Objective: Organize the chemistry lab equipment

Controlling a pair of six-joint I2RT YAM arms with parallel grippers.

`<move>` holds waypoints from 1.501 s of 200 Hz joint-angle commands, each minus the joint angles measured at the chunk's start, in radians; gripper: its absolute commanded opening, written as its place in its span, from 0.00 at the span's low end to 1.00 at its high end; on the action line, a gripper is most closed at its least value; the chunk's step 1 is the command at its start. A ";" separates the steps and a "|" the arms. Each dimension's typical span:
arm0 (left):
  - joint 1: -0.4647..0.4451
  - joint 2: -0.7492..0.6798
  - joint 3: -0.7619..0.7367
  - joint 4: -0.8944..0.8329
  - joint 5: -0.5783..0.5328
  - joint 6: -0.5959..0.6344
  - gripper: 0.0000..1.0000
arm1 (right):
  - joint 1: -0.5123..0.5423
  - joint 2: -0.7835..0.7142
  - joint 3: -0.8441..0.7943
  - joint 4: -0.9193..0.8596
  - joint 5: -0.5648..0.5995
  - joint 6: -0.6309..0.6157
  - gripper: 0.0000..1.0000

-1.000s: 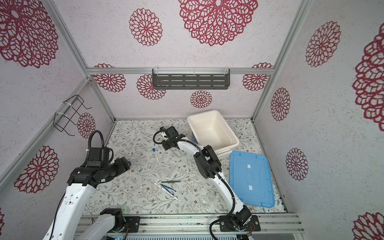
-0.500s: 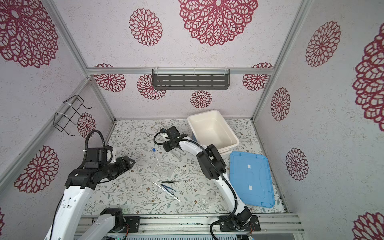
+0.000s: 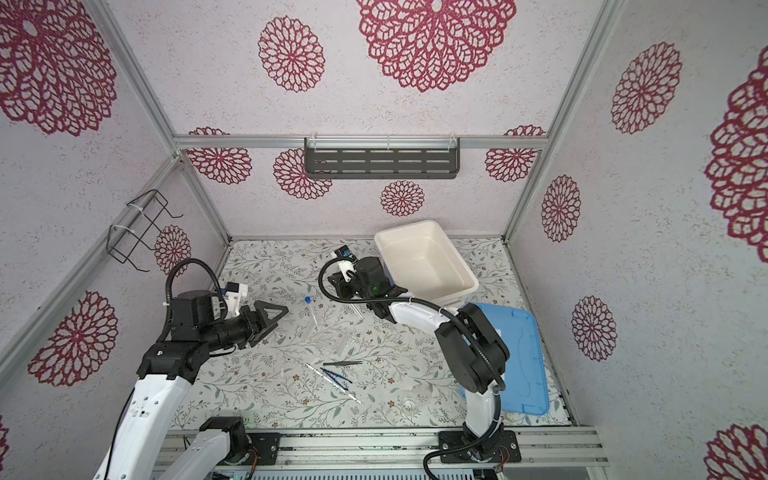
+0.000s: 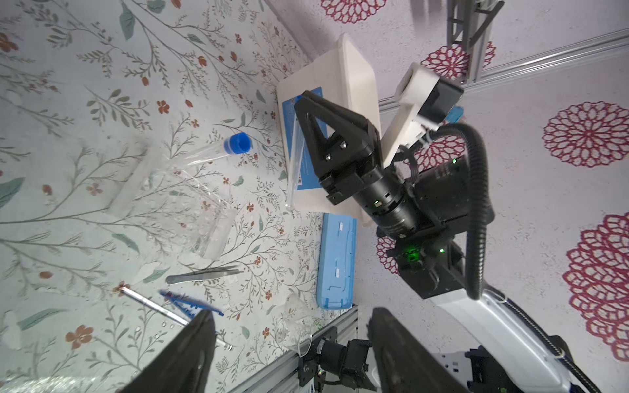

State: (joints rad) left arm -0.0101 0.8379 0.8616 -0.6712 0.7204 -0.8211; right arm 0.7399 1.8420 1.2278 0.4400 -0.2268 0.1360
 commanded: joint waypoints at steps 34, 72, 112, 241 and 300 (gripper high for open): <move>0.005 0.018 -0.006 0.048 0.028 -0.031 0.75 | 0.019 -0.182 -0.242 0.262 0.017 -0.035 0.23; 0.004 0.036 -0.021 0.060 0.013 -0.029 0.75 | 0.025 -0.253 -0.352 0.265 0.026 -0.036 0.23; 0.005 0.065 -0.009 0.042 0.003 -0.014 0.74 | 0.027 -0.248 -0.335 0.171 0.043 -0.029 0.26; 0.007 0.055 0.021 -0.081 -0.185 0.053 0.75 | -0.082 0.048 -0.066 -0.391 -0.184 -0.450 0.47; 0.007 0.056 0.022 -0.079 -0.190 0.057 0.76 | -0.082 0.154 0.022 -0.440 -0.193 -0.481 0.49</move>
State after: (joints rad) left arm -0.0082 0.9005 0.8703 -0.7460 0.5381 -0.7799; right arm 0.6571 1.9724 1.2091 0.0250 -0.3946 -0.3008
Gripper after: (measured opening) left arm 0.756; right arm 0.482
